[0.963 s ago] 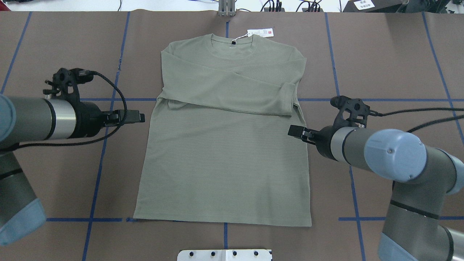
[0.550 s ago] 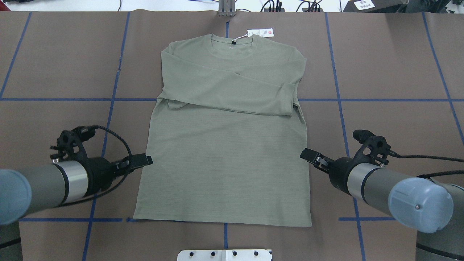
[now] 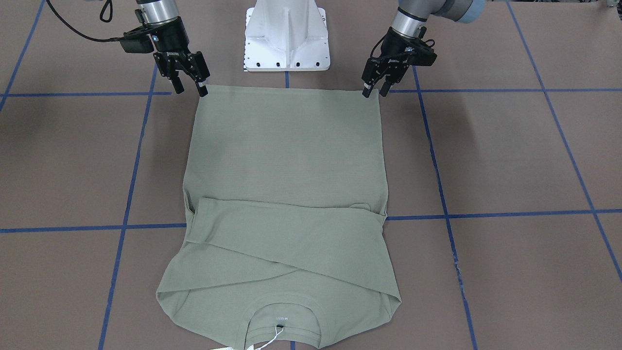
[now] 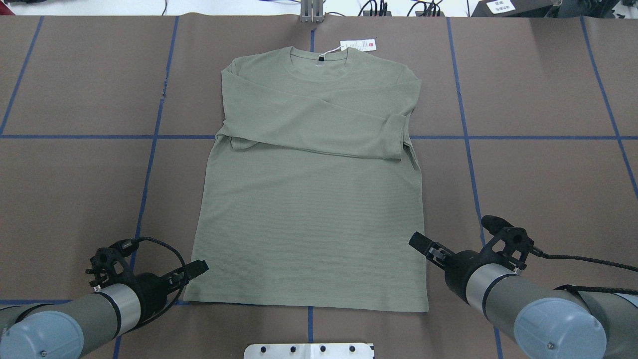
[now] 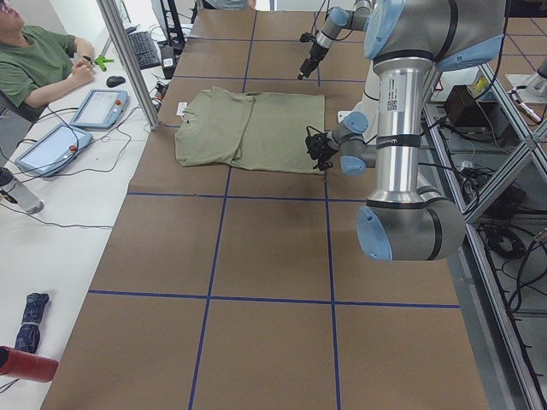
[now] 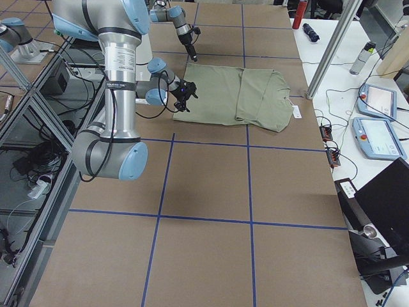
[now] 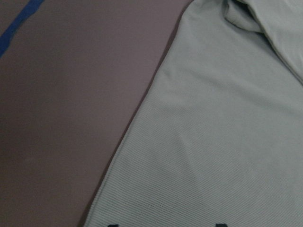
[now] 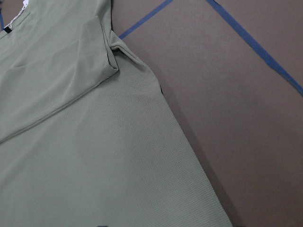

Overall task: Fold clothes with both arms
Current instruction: 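Move both grippers down to the hem corners nearest the robot, then lower both grippers onto the hem corners and pinch them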

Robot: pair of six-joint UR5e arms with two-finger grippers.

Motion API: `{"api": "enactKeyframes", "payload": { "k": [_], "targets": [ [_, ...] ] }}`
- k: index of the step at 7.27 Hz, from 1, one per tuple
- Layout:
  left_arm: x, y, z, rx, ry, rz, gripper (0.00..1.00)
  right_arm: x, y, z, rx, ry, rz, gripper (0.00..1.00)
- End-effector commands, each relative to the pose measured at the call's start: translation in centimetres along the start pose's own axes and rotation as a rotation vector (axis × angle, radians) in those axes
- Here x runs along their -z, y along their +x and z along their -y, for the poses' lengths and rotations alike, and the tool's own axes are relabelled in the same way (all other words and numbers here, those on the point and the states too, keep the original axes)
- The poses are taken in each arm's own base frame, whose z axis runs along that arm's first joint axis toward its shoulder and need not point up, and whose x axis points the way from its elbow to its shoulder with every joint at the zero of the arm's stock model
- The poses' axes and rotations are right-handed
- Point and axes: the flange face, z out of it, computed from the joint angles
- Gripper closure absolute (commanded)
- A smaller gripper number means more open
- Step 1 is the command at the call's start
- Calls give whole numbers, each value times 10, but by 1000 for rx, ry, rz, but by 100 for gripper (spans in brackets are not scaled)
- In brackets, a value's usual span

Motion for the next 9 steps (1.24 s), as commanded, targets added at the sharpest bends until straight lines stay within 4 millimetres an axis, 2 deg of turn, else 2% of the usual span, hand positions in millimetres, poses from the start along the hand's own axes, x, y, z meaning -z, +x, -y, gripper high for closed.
{"api": "enactKeyframes", "payload": {
  "k": [1,3,5,9],
  "targets": [
    [-4,-9,-18,-13,-30,-4,26,2,1,-10,-1,1,6,6],
    [-5,-14,-29,-26,-47,6,26,3,2,-14,6,6,12,3],
    [-5,-22,-28,-35,-46,20,26,2,3,-16,8,4,11,2],
    [-6,-23,-29,-39,-49,24,26,3,3,-19,14,13,18,2]
  ]
}}
